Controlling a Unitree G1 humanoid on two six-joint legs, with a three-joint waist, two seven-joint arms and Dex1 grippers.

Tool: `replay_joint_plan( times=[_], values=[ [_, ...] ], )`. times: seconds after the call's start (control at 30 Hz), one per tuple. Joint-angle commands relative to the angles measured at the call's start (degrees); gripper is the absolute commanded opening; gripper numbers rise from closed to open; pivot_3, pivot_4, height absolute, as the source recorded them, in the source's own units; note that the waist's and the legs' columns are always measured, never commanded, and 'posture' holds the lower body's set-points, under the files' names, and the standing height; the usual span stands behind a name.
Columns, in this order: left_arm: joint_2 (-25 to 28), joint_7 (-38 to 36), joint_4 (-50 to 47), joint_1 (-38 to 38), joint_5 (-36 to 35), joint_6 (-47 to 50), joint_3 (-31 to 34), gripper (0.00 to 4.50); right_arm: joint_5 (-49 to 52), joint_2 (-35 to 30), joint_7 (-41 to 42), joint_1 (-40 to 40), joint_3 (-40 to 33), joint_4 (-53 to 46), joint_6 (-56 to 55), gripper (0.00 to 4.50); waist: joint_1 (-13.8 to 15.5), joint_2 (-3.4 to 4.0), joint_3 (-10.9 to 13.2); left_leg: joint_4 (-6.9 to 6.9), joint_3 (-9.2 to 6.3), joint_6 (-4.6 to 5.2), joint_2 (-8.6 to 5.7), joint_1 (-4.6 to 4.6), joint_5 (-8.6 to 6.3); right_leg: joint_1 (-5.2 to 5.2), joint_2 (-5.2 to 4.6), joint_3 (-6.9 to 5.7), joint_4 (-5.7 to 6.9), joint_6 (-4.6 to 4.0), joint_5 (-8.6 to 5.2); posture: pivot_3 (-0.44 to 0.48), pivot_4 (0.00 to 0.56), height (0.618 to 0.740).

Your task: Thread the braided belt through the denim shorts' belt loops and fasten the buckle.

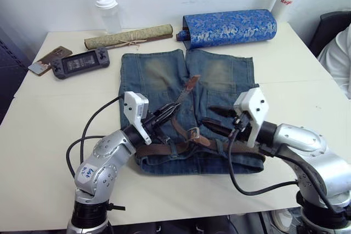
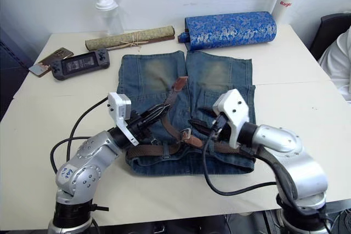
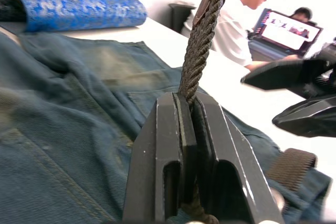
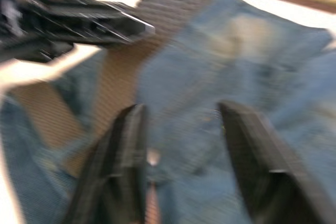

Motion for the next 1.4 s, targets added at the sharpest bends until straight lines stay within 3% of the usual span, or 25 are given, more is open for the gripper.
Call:
replay_joint_plan(
  times=[0.03, 0.1, 0.4, 0.53, 0.73, 0.97, 1.23, 1.4],
  values=[
    [0.8, -3.8, -3.2, -0.4, -5.8, 0.6, 0.4, 0.00, 2.9, 3.1, -3.0, -0.4, 6.9, 1.0, 4.5, 0.20, 0.0, 0.00, 0.0, 0.01, 0.00, 0.00, 0.00, 0.00, 0.00, 0.01, 0.00, 0.00, -0.01, 0.00, 0.00, 0.000, 0.150, 0.717],
    [1.1, -4.2, -3.4, -0.5, -6.1, 0.5, 0.5, 0.00, 2.6, 3.1, -3.5, 0.7, 8.6, 1.4, 5.1, 0.02, 0.0, 0.00, 0.0, 0.02, 0.01, 0.01, -0.02, 0.00, 0.00, 0.01, -0.01, 0.01, 0.01, 0.00, 0.00, 0.000, 0.150, 0.717],
    [1.5, -3.1, -4.9, -2.6, -10.4, 1.9, 2.9, 0.00, -3.8, -1.2, -5.5, 5.6, 22.0, 6.3, 2.8, 0.02, 0.0, -0.01, 0.0, 0.03, 0.03, 0.04, -0.04, -0.01, -0.03, 0.00, -0.01, 0.01, -0.02, 0.00, 0.00, 0.000, 0.150, 0.717],
    [2.6, -2.4, -5.2, -2.8, -14.2, 4.0, 4.7, 0.00, -5.9, -1.7, -6.8, 6.0, 24.3, 8.6, 0.9, 0.02, -0.2, -0.07, 0.0, 0.02, 0.03, 0.01, 0.01, 0.02, -0.03, 0.00, 0.03, 0.01, -0.02, 0.00, 0.00, 0.000, 0.150, 0.717],
    [8.7, -4.1, -4.5, -0.1, -19.0, 6.9, 9.5, 0.00, -6.2, -1.4, -8.0, 6.6, 24.3, 9.3, -0.1, 0.02, -0.1, -0.12, -0.1, 0.01, 0.03, -0.04, 0.05, 0.06, -0.01, 0.01, 0.02, 0.03, 0.01, -0.01, -0.01, 0.000, 0.150, 0.717],
    [10.5, -3.8, -2.0, 5.3, -11.6, 1.6, 7.7, 0.00, 0.2, 1.3, -8.2, 7.2, 16.7, 3.9, 0.6, 0.02, 0.2, -0.17, -0.1, 0.00, 0.03, -0.08, 0.02, 0.06, -0.05, 0.02, 0.01, 0.03, -0.04, -0.02, -0.01, 0.000, 0.150, 0.717],
    [8.3, -2.8, -1.6, 5.3, -9.5, 0.1, 5.3, 0.00, 9.3, 1.6, -9.4, 5.4, 5.8, -2.9, 7.5, 0.02, 0.1, -0.15, -0.1, 0.00, 0.02, -0.05, 0.03, -0.02, -0.15, -0.02, -0.05, 0.04, -0.09, -0.02, -0.01, 0.000, 0.150, 0.717],
    [8.1, -2.6, -1.4, 5.1, -9.1, -0.1, 4.6, 0.00, 11.4, -1.1, -9.3, 5.7, 5.7, -4.9, 9.6, 0.02, 0.0, -0.15, -0.1, -0.01, 0.02, -0.05, 0.05, -0.02, -0.15, -0.03, -0.06, 0.04, -0.09, -0.02, -0.01, 0.000, 0.150, 0.717]
  ],
)
